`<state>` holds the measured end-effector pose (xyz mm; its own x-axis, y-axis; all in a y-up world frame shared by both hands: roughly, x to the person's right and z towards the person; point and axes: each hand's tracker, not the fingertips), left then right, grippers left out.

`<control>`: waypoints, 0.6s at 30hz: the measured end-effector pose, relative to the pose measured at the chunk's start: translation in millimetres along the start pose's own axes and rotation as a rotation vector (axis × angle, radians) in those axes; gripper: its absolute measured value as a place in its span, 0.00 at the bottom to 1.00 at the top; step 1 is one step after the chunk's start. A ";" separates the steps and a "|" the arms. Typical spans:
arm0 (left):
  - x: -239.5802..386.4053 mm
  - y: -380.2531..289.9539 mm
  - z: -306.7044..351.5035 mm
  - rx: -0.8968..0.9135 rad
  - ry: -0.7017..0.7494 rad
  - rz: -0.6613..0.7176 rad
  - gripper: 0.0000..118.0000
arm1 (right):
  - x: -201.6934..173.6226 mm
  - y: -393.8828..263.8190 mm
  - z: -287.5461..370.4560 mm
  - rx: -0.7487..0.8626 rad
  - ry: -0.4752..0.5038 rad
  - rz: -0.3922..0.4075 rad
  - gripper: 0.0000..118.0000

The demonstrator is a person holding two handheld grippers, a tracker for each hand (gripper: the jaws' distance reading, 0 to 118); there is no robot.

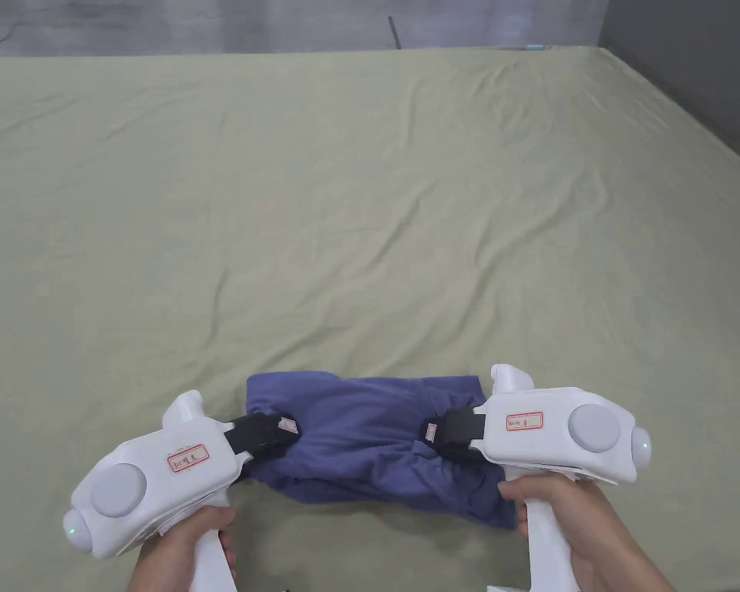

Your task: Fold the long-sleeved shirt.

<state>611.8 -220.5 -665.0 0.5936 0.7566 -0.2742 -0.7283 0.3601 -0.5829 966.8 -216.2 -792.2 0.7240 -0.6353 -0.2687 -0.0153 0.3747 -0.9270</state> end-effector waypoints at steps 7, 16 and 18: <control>15.1 17.9 33.4 0.090 -0.052 -0.048 0.09 | -38.9 12.0 9.2 0.046 -0.046 0.048 0.02; -53.3 95.7 156.7 0.239 0.000 -0.095 0.09 | -172.6 27.3 -20.0 0.137 -0.062 0.370 0.02; -81.6 117.9 196.1 0.273 0.050 -0.102 0.09 | -204.5 23.2 -41.6 0.138 -0.047 0.428 0.02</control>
<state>410.4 -132.7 -561.4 0.6800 0.6833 -0.2661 -0.7249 0.5718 -0.3843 789.8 -105.7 -769.6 0.7032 -0.3736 -0.6049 -0.2301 0.6854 -0.6908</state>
